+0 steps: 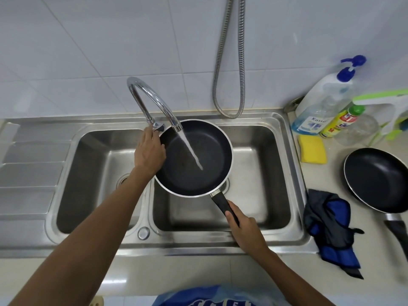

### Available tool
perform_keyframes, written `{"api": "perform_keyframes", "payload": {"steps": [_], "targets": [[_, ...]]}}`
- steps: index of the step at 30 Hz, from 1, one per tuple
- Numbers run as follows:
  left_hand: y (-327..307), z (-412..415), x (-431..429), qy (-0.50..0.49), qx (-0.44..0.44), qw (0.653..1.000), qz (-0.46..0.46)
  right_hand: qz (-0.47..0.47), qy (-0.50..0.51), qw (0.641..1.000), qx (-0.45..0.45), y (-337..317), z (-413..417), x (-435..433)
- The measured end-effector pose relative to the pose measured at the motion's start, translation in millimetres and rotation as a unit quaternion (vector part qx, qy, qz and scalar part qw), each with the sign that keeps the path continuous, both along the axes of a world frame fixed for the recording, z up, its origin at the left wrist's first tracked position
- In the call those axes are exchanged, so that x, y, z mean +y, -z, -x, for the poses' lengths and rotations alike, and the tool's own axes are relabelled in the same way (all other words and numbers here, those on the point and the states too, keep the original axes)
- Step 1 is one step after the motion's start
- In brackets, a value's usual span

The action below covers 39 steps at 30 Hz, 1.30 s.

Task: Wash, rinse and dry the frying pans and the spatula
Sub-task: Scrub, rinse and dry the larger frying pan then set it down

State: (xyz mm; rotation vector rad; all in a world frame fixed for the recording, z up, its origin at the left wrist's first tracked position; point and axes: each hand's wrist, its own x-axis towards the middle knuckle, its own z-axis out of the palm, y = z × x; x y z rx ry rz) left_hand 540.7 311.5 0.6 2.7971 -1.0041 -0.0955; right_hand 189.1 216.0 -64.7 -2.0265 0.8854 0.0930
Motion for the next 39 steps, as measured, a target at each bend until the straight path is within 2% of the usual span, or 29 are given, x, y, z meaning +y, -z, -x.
{"api": "perform_keyframes", "payload": {"steps": [5,11,14,18,21,26,39], "targets": [[1.8,2.0,1.1,-0.022,0.042,0.998,0.051,0.000,0.000,1.000,0.000,-1.4,-0.4,-0.6],[0.3,11.2,-4.3,-0.137,0.115,0.972,0.155,-0.005,-0.005,1.000,0.004,-1.8,-1.1,-0.3],[-0.8,3.4,-3.9,-0.198,0.139,0.958,0.156,-0.002,-0.008,1.000,0.003,-7.4,-2.3,-0.8],[-8.4,-7.3,-13.9,-0.231,0.149,0.951,0.144,0.001,-0.008,1.000,0.005,-14.3,-3.2,-0.4],[-14.4,-9.3,-20.1,-0.266,0.165,0.934,0.174,-0.003,-0.004,1.000,0.000,-15.2,-3.1,-0.1],[-26.2,-15.4,-33.4,-0.274,0.152,0.928,0.201,0.000,-0.004,1.000,-0.004,-15.0,-4.5,0.1],[-52.4,-33.9,-65.8,-0.264,0.204,0.923,0.190,0.005,-0.003,1.000,-0.004,3.6,2.5,0.3]]}}
